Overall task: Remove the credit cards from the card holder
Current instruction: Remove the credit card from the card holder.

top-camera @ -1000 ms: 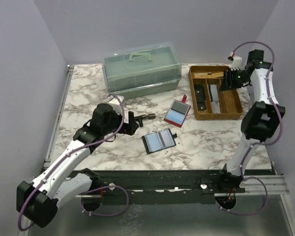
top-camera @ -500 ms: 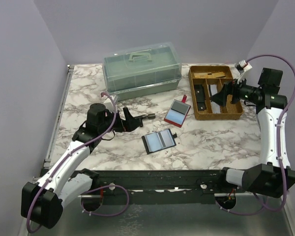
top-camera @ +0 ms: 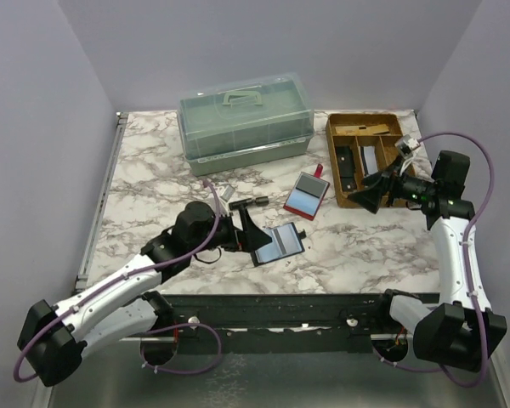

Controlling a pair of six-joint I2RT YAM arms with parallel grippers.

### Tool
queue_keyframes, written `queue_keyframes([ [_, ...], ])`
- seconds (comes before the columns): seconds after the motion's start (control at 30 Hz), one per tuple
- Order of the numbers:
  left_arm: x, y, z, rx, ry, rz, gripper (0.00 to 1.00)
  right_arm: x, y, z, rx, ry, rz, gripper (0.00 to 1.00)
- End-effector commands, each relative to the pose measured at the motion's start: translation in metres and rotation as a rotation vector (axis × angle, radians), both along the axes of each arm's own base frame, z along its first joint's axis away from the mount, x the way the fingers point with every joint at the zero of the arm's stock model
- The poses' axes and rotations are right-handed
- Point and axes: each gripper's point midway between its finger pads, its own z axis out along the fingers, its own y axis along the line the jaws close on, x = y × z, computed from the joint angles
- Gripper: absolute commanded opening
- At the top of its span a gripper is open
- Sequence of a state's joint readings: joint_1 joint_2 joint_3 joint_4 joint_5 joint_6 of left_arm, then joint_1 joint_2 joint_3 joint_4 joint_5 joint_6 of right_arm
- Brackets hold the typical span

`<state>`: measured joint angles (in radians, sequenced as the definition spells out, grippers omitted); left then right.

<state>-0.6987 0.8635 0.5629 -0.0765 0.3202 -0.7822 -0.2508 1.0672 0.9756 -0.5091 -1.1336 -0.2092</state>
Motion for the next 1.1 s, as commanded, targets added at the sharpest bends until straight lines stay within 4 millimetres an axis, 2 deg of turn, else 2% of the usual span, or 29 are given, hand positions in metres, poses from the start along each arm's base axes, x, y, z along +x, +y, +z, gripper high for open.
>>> queue_keyframes([
  [0.0,0.01,-0.02,0.006,-0.018,-0.05,0.072,0.97,-0.018,0.017,0.004,0.083,-0.099,0.153,1.0],
  [0.2,0.012,-0.03,0.007,-0.096,-0.053,0.114,0.97,-0.028,0.024,-0.01,0.145,-0.094,0.234,1.0],
  [0.43,0.019,-0.037,-0.006,-0.094,-0.017,0.145,0.98,-0.022,0.021,-0.029,0.128,-0.04,0.241,1.0],
  [0.57,0.019,-0.053,-0.016,-0.068,-0.006,0.135,0.97,-0.014,0.019,-0.045,0.09,0.023,0.201,0.98],
  [0.7,0.029,-0.067,-0.028,-0.034,-0.017,0.16,0.93,-0.012,0.037,-0.068,0.023,0.079,0.208,0.95],
  [0.8,0.035,-0.077,-0.04,-0.025,-0.013,0.163,0.87,-0.01,0.05,-0.086,-0.023,0.118,0.211,0.89],
  [0.93,0.046,-0.09,-0.06,0.011,0.009,0.17,0.74,-0.011,0.061,-0.105,-0.012,0.212,0.217,0.72],
  [1.07,0.054,-0.1,-0.078,0.049,0.031,0.175,0.61,-0.017,0.088,-0.127,-0.055,0.285,0.263,0.58],
])
